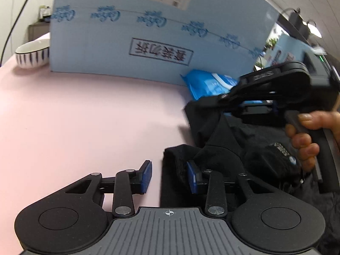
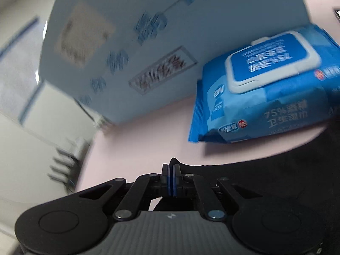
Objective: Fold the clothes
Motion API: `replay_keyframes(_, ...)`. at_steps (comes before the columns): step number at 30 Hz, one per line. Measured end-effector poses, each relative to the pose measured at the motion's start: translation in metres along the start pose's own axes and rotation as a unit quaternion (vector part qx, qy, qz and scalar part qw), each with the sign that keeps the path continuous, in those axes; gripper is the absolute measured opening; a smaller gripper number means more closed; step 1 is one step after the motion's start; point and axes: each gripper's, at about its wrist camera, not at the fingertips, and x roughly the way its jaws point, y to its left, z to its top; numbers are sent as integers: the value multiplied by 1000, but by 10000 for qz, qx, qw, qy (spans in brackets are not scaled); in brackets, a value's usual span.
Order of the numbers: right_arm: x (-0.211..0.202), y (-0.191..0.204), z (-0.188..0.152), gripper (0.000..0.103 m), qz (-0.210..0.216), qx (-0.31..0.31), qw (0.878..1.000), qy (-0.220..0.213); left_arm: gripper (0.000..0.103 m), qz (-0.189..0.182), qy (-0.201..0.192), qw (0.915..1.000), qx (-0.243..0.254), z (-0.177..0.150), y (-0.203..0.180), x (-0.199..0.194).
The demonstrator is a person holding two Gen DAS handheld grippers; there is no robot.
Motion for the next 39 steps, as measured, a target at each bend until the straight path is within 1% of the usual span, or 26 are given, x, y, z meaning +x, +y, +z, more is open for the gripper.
replay_keyframes(2, -6, -7, -1, 2, 120, 282, 9993, -199, 30, 38, -48, 10000, 19, -1, -1, -1)
replay_keyframes(5, -16, -13, -1, 2, 215, 483, 9977, -435, 29, 266, 44, 9995, 169, -2, -1, 0)
replay_keyframes(6, -21, -16, -1, 0, 331, 658, 9955, -600, 26, 345, 78, 9991, 221, -3, -1, 1)
replay_keyframes(9, -25, -31, 2, 0, 605, 1209, 9838, -1180, 25, 542, 144, 9980, 305, -4, 0, 0)
replay_keyframes(10, -30, -34, 3, 0, 578, 1289, 9812, -1318, 25, 572, 136, 9979, 269, -3, 0, -1)
replay_keyframes(12, -31, -29, 5, 1, 299, 976, 9870, -1243, 25, 512, -141, 9984, 198, 1, -2, -13)
replay_keyframes(13, -32, -25, 5, 5, 210, 818, 9895, -1175, 25, 558, -203, 9980, 225, 4, -3, -16)
replay_keyframes(16, -27, 3, 5, 24, -178, -38, 9971, -741, 27, 807, -219, 9953, 484, 12, -5, -22)
replay_keyframes(17, -22, 15, 4, 32, -334, -420, 9967, -612, 28, 882, -183, 9945, 532, 13, -5, -21)
replay_keyframes(18, -19, 25, 2, 37, -488, -738, 9947, -533, 28, 958, -147, 9936, 580, 14, -5, -21)
replay_keyframes(19, -12, 37, -1, 38, -747, -1182, 9894, -392, 28, 965, -101, 9938, 549, 14, -5, -22)
replay_keyframes(20, -7, 44, -3, 40, -892, -1434, 9852, -291, 28, 958, -54, 9941, 503, 14, -5, -22)
replay_keyframes(21, 0, 48, -7, 40, -1052, -1694, 9798, -145, 28, 845, -48, 9961, 255, 15, -1, -23)
replay_keyframes(22, 10, 52, -13, 38, -1265, -2031, 9709, 47, 28, 787, -66, 9968, 108, 15, 2, -23)
replay_keyframes(23, 20, 57, -19, 36, -1474, -2364, 9601, 239, 28, 590, -73, 9965, -586, 16, 18, -22)
replay_keyframes(24, 30, 61, -25, 33, -1681, -2693, 9473, 431, 28, 448, -45, 9907, -1283, 16, 33, -20)
replay_keyframes(25, 37, 60, -29, 31, -1864, -2884, 9377, 521, 28, 398, -35, 9864, -1596, 15, 41, -20)
replay_keyframes(26, 43, 56, -33, 29, -2036, -3006, 9301, 558, 27, 432, -31, 9769, -2092, 13, 56, -17)
replay_keyframes(27, 48, 52, -37, 28, -2206, -3126, 9220, 596, 23, 633, -92, 9724, -2244, 11, 65, -17)
replay_keyframes(28, 49, 49, -38, 28, -2256, -3144, 9205, 542, 23, 864, -165, 9688, -2316, 10, 72, -18)
replay_keyframes(31, 42, 46, -37, 29, -2410, -2872, 9265, 331, 24, 1155, -284, 9704, -2100, 15, 80, -26)
replay_keyframes(32, 39, 45, -35, 30, -2321, -2695, 9341, 312, 26, 922, -450, 9788, -1775, 20, 77, -30)
replay_keyframes(34, 31, 41, -28, 29, -2082, -2328, 9497, 236, 30, 517, -557, 9860, -1484, 26, 69, -32)
replay_keyframes(35, 24, 43, -26, 30, -2016, -2253, 9532, 105, 34, 363, -573, 9899, -1249, 29, 63, -28)
replay_keyframes(37, 21, 50, -24, 30, -1913, -2368, 9525, -37, 39, 70, -593, 9956, -729, 35, 49, -19)
replay_keyframes(39, 19, 60, -23, 29, -1606, -2575, 9528, -82, 40, -245, -502, 9981, -260, 40, 36, -8)
